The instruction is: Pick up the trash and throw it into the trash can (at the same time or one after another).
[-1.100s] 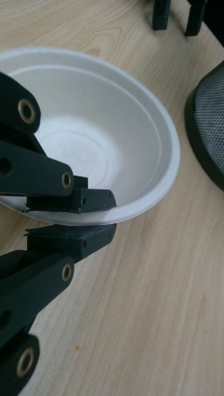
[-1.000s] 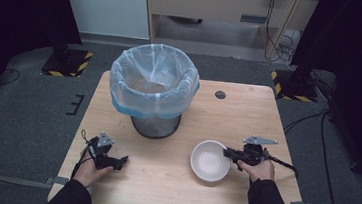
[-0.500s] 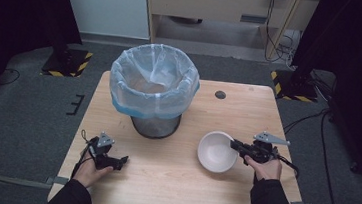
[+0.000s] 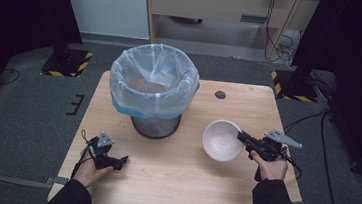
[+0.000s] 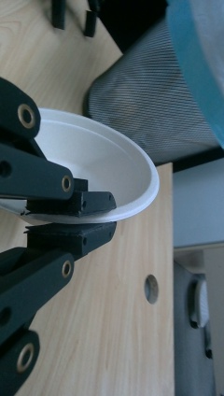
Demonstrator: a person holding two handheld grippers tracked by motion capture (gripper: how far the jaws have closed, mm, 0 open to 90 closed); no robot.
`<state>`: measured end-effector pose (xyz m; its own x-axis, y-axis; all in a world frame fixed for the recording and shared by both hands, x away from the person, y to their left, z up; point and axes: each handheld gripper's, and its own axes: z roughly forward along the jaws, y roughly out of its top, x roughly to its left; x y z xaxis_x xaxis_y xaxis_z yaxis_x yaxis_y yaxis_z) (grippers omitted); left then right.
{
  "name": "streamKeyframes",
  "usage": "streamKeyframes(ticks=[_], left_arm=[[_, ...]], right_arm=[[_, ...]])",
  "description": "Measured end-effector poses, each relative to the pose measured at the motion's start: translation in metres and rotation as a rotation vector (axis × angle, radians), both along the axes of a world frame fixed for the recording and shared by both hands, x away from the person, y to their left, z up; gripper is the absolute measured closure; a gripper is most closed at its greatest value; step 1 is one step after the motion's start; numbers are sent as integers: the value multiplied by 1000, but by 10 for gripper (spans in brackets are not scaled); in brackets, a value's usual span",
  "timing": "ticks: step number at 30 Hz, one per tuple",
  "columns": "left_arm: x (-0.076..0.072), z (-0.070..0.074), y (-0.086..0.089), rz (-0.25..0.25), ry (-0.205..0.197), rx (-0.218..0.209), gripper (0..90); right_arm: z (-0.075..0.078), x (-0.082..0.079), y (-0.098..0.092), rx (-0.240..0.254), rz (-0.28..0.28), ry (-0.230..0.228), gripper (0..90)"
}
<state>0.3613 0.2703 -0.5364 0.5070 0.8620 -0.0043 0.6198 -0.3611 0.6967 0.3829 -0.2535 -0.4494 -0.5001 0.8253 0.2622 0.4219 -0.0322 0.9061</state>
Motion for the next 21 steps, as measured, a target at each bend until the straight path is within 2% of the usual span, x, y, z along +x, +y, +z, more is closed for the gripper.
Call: streamKeyframes(ticks=[8, 14, 21], left_arm=[[0, 0, 0, 0, 0, 0, 0], [0, 0, 0, 0, 0, 0, 0], [0, 0, 0, -1, 0, 0, 0]], right_arm=[[14, -4, -8, 48, -66, -101, 851], [27, -7, -15, 107, -117, -175, 851], [39, -10, -16, 162, -131, -219, 851]])
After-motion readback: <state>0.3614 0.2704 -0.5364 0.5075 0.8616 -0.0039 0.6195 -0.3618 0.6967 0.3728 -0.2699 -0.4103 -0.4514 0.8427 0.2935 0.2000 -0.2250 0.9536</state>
